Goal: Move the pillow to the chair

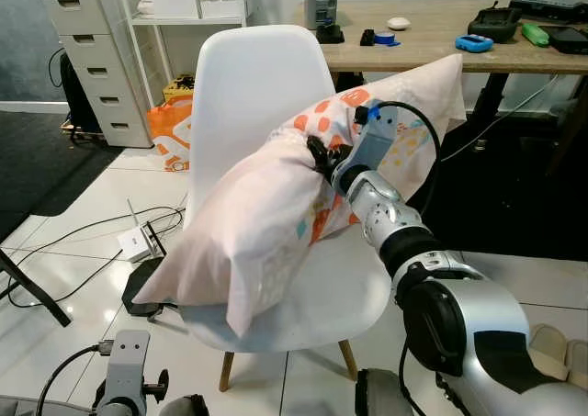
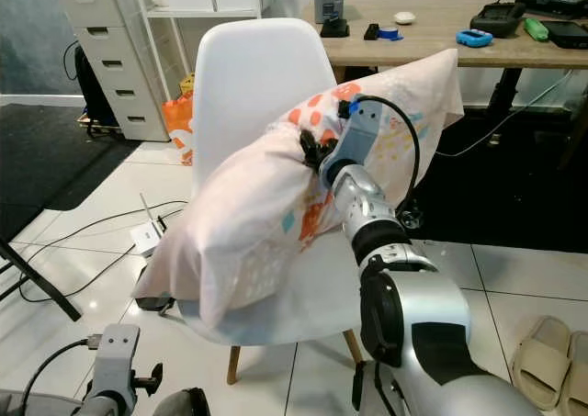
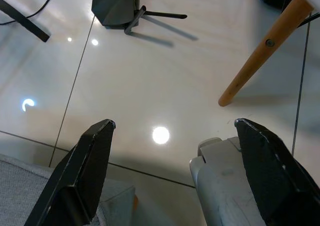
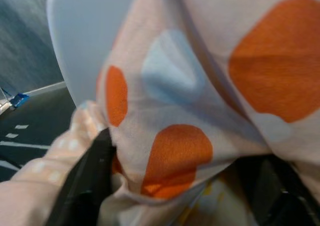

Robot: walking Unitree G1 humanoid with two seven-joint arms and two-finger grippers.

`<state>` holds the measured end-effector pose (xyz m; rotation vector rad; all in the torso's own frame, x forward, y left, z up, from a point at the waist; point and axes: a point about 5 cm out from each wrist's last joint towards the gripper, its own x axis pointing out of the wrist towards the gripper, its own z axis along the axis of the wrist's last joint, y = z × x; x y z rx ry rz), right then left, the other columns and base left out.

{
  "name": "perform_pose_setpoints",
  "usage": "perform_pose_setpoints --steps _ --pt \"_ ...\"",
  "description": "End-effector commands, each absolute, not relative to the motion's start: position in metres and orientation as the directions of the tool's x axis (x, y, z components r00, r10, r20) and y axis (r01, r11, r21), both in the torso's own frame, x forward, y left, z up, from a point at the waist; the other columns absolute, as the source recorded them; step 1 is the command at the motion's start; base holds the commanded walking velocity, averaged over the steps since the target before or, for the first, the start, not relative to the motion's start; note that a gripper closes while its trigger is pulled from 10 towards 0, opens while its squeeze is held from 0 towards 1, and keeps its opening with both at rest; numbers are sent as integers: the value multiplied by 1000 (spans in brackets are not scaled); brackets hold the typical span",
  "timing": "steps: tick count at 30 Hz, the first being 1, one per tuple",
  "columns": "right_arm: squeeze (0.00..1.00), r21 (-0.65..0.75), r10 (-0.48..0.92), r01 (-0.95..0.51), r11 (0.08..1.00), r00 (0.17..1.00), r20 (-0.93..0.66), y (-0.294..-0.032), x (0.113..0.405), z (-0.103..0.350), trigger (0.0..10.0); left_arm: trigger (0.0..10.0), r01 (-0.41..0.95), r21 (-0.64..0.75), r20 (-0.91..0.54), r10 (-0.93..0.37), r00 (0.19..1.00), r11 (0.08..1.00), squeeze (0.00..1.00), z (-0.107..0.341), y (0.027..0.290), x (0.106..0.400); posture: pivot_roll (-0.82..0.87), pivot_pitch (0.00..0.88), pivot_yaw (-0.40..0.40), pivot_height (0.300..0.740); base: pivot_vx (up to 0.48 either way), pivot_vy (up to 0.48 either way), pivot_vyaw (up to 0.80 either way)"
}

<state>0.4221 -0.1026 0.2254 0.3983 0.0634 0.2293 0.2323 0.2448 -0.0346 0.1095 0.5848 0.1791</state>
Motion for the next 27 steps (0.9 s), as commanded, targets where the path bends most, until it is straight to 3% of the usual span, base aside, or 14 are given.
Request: perform_pose_setpoints --steps 1,2,3,4,5,10,17,27 --pt "1000 440 263 -172 881 952 -157 -99 416 196 10000 10000 -133 158 -546 199 814 978 0 -36 244 231 -52 81 46 476 0 0 0" --pt "1000 440 263 -172 881 952 -157 -99 416 196 10000 10000 -133 158 -546 199 814 978 0 -36 244 231 -52 81 46 476 0 0 0" --pt "263 437 345 -219 872 909 -235 -89 411 184 10000 10000 -135 156 -545 199 814 978 0 -36 244 232 -58 82 46 476 0 0 0" --pt "263 437 345 -219 872 909 -235 -89 411 184 10000 10000 -135 156 -545 199 814 978 0 -36 244 232 -58 82 46 476 0 0 0" --pt "0 426 375 -243 872 890 -260 -85 409 180 10000 10000 -136 155 -545 200 815 978 0 -35 244 232 -63 82 43 476 0 0 0" --pt "0 450 507 -335 828 791 -343 -70 399 164 10000 10000 -134 155 -544 198 815 979 0 -35 244 233 -70 88 43 476 0 0 0" --pt "0 693 651 -269 669 663 -370 -44 380 145 10000 10000 -138 155 -543 201 815 978 0 -35 245 233 -74 89 38 476 0 0 0" --pt "0 656 701 -309 689 513 -495 -34 362 121 10000 10000 -142 151 -543 202 815 978 0 -35 244 233 -82 92 35 476 0 0 0"
